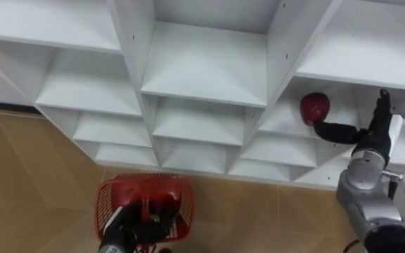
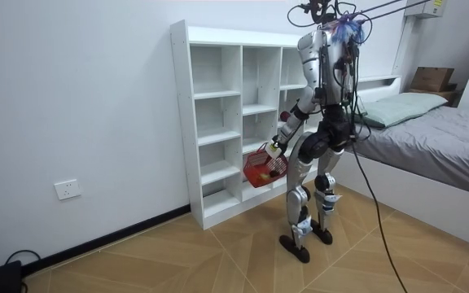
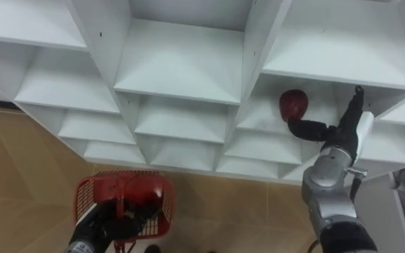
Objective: Collect fruits from the closet
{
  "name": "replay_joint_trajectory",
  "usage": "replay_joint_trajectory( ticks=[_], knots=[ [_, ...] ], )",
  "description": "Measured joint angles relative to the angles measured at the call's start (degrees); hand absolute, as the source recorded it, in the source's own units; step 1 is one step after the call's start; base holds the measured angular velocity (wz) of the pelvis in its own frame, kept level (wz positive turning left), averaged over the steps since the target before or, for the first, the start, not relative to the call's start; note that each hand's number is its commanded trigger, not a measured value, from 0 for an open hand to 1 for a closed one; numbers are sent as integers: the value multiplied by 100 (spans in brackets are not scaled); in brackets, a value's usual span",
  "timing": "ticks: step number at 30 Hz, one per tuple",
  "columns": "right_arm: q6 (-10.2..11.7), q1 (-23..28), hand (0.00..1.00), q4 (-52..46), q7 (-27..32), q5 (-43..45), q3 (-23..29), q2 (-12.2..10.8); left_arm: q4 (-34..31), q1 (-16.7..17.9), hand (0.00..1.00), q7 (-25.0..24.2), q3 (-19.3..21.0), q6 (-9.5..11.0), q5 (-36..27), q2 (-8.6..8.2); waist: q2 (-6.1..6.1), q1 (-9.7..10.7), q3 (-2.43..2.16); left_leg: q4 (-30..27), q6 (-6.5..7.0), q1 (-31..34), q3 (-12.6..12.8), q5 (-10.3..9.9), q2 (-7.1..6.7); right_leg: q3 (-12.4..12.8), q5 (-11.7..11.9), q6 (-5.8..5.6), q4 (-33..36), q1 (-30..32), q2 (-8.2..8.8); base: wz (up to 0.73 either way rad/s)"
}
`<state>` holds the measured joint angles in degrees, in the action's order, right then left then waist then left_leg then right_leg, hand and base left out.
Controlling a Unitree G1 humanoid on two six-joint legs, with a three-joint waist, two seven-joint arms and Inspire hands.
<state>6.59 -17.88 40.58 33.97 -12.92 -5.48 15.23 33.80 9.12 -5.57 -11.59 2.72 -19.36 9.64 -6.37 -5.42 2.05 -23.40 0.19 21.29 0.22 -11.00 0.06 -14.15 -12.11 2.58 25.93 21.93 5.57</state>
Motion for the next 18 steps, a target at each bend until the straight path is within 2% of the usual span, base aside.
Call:
replay_joint_trajectory(
  ticks=[5,9,18],
  knots=[
    [8,-251,0,202,-40,202,0,0,220,-201,100,-3,-61,13,115,-24,34,-17,33,-2,-4,83,39,2,12,16,-6,13,37,111,2,-2],
    [10,-324,0,201,-33,426,-1,0,218,-267,100,-3,-201,32,141,-44,78,-121,53,10,-3,180,70,2,8,58,-5,13,60,237,3,-3],
    [-29,-413,0,201,-38,646,-22,0,224,-310,100,-2,-221,24,109,-72,101,-274,59,17,-2,213,98,2,3,106,-11,6,58,290,-2,-2]
  ],
)
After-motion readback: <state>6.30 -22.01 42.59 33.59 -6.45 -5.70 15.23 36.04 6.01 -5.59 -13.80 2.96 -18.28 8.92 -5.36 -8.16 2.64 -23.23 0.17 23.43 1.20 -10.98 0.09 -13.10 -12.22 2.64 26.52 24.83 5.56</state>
